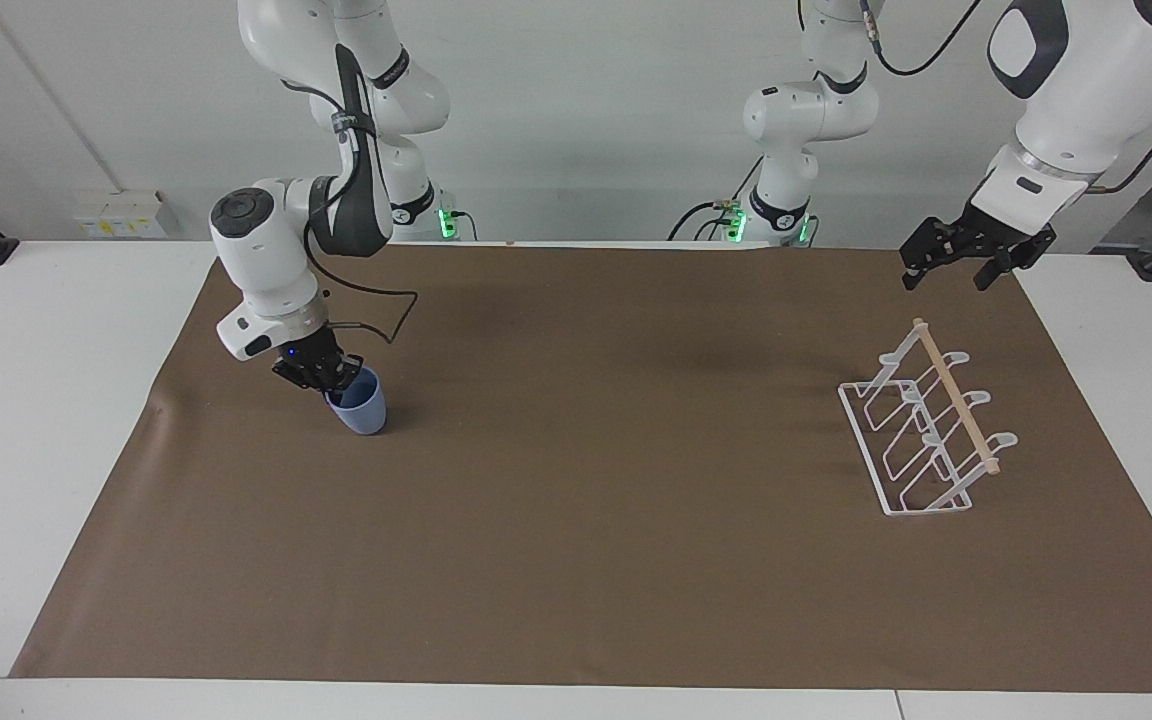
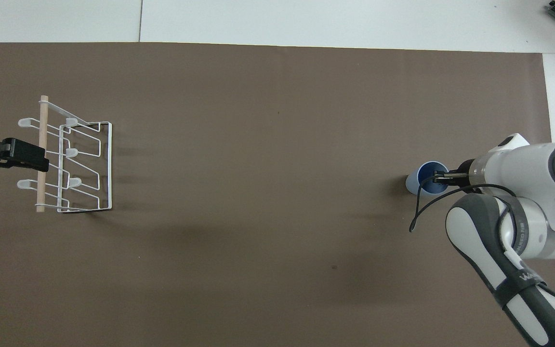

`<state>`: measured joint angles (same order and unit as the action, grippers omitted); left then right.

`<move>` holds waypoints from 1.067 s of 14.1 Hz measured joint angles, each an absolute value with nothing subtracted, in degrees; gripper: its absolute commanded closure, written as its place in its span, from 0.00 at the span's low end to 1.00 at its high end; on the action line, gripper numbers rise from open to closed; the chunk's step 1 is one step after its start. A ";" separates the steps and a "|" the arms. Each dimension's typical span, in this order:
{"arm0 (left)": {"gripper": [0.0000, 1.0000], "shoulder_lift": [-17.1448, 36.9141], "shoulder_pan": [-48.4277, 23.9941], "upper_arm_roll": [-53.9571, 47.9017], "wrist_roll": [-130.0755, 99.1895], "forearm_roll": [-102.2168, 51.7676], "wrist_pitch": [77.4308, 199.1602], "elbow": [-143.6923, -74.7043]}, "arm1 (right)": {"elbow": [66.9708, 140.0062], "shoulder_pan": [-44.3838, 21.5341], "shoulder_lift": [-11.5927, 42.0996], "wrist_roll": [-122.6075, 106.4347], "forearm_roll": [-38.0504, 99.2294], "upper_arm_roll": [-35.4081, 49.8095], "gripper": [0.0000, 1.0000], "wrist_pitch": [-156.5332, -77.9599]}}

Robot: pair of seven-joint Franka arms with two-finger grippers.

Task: Hang cup on cup holder
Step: 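Lift the cup with the right gripper while the left gripper approaches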

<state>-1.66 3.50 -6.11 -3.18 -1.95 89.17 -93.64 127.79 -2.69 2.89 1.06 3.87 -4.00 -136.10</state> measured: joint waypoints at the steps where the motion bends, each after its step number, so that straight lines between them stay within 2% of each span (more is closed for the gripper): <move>1: 0.00 -1.78 3.49 -6.13 -6.18 -3.06 89.17 -93.76 | 127.78 -2.69 2.89 1.01 7.69 -3.59 1.00 -136.10; 8: 0.00 -2.10 3.50 -6.08 -28.34 -14.36 89.82 -94.07 | 126.13 -2.91 2.89 -6.60 28.72 3.92 1.00 -136.10; 15: 0.00 -2.50 3.50 -6.08 -55.72 -29.49 94.87 -96.24 | 124.14 -2.98 2.91 -20.23 61.63 9.60 1.00 -136.37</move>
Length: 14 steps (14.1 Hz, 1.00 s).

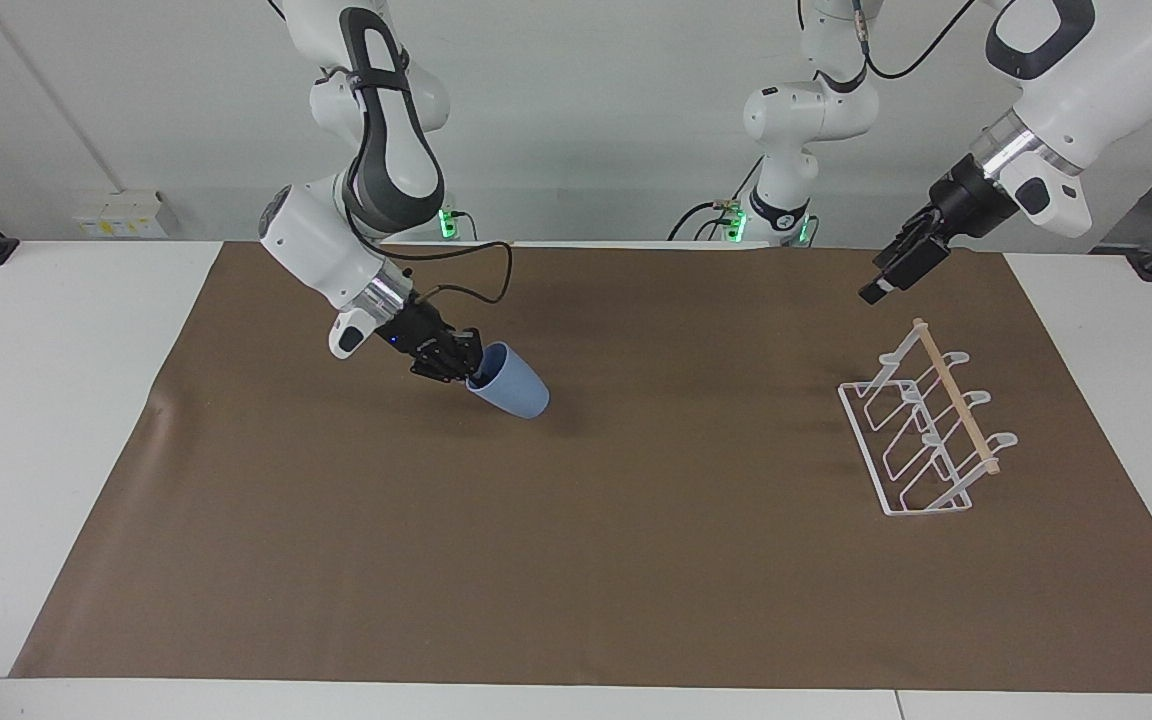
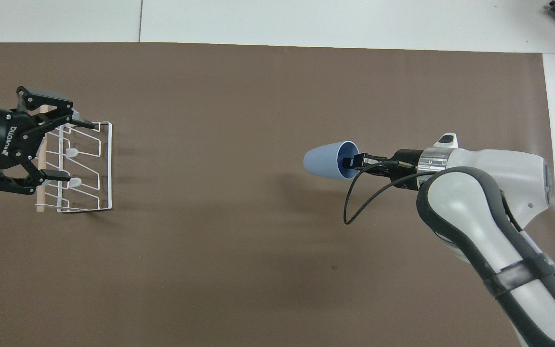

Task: Hang cup on cup holder
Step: 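Lift the cup with the right gripper while the left gripper approaches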

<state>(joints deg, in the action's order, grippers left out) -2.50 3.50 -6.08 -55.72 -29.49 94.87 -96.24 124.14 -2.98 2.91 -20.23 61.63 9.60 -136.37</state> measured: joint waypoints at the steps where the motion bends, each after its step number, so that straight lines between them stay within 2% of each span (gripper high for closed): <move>1: 0.00 -3.05 3.50 -6.07 -57.27 -32.11 95.55 -97.94 | 124.02 -2.96 2.91 -22.91 66.29 10.18 1.00 -136.37; 5: 0.00 -7.21 3.25 -6.53 -58.55 -40.97 101.83 -107.71 | 123.09 -3.00 2.91 -31.34 81.85 14.27 1.00 -136.39; 14: 0.00 -8.75 -7.46 -7.42 -62.06 -46.87 114.52 -116.33 | 121.19 -3.16 2.89 -37.07 103.03 24.03 1.00 -136.58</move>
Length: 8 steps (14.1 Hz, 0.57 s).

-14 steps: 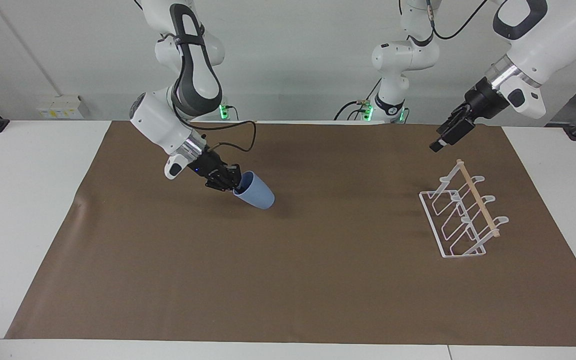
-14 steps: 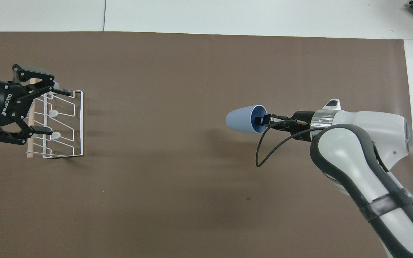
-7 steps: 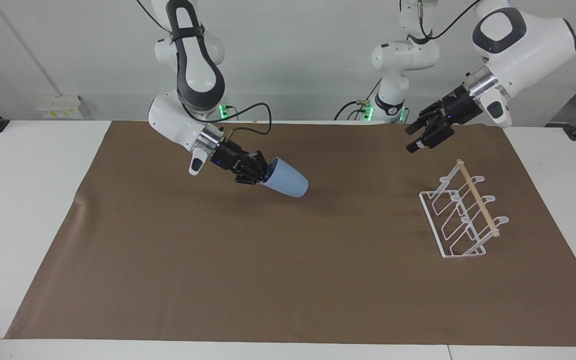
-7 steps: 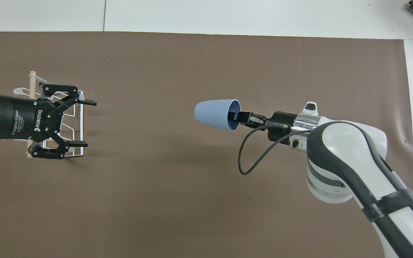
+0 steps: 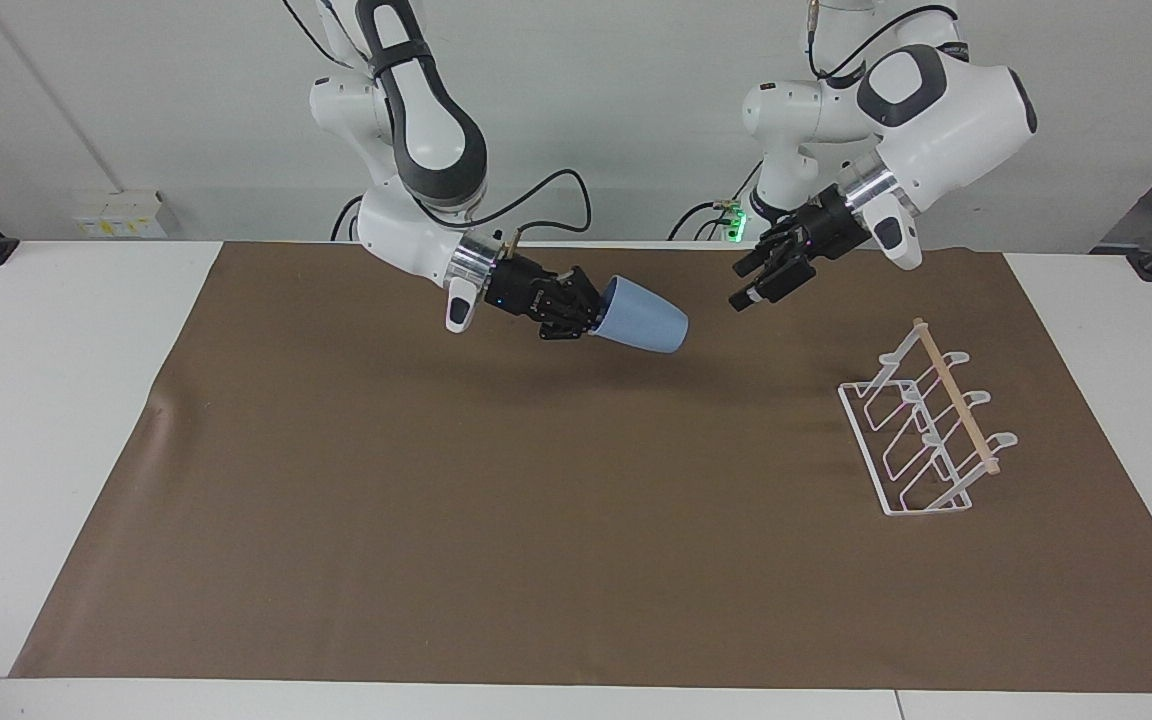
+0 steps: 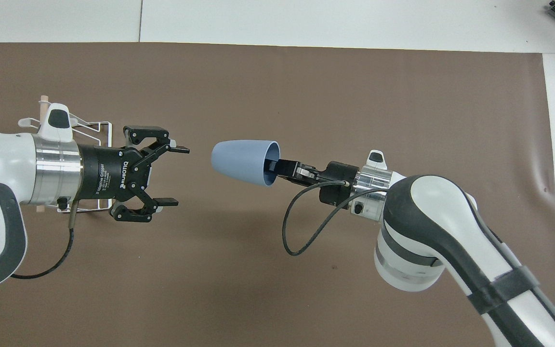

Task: Hang cup on cup holder
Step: 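Lift the cup with the right gripper while the left gripper approaches, then close the left gripper around the cup base held by the right gripper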

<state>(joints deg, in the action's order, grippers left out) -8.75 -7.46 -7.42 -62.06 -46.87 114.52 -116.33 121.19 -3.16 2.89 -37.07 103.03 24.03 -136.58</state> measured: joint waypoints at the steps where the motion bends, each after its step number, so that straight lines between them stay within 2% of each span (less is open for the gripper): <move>1: 0.00 -8.76 -8.10 -7.41 -63.60 -46.89 115.22 -116.48 | 120.85 -3.17 2.89 -37.15 104.82 24.98 1.00 -137.49; 4: 0.00 -8.91 -9.68 -7.42 -67.47 -47.95 117.79 -116.43 | 119.95 -3.16 2.88 -37.15 106.34 27.16 1.00 -140.69; 8: 0.00 -8.95 -9.96 -7.17 -67.74 -49.43 119.57 -115.83 | 118.98 -3.17 2.88 -37.15 108.12 28.19 1.00 -140.92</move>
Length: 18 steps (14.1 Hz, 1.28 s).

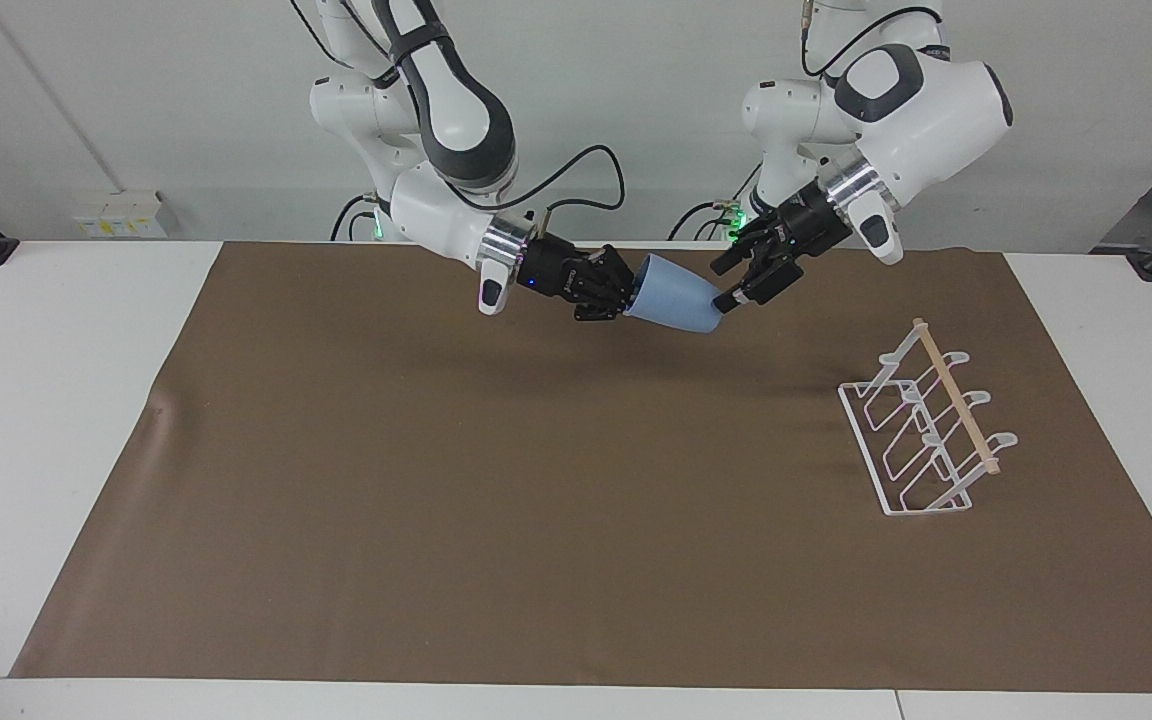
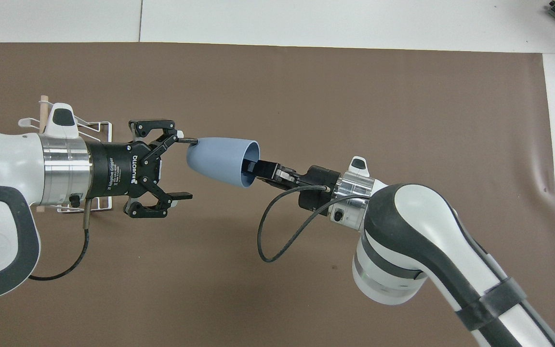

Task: Hang cup on cup holder
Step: 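Close the left gripper around the cup base held by the right gripper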

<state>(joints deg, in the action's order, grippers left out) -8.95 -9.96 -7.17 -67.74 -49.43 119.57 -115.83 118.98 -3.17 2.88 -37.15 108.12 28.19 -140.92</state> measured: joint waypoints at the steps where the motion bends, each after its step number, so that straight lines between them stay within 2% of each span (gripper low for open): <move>1: 0.00 -8.95 -10.50 -7.22 -67.82 -49.44 120.75 -115.83 | 118.84 -3.16 2.88 -37.15 108.44 28.21 1.00 -140.92; 10: 0.00 -8.90 -14.48 -7.33 -68.48 -49.44 128.31 -116.31 | 118.08 -3.16 2.88 -37.15 110.48 28.74 1.00 -140.92; 11: 0.07 -8.89 -14.53 -7.33 -68.48 -49.44 128.48 -116.35 | 118.05 -3.16 2.88 -37.15 110.48 28.74 1.00 -140.92; 12: 0.57 -8.89 -14.54 -7.33 -68.48 -49.44 128.53 -116.37 | 118.05 -3.16 2.88 -37.15 110.48 28.74 1.00 -140.92; 13: 1.00 -8.89 -14.54 -7.28 -68.48 -49.44 128.76 -116.37 | 118.08 -3.17 2.88 -37.15 110.48 28.77 1.00 -140.92; 18: 1.00 -8.85 -14.54 -7.10 -68.05 -49.43 129.35 -116.39 | 118.36 -3.19 2.91 -37.15 110.50 28.87 1.00 -141.21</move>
<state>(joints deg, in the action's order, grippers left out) -8.85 -14.54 -7.10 -68.05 -49.43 129.35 -116.39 118.36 -3.19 2.91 -37.15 110.50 28.87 -141.21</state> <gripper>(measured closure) 0.242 0.956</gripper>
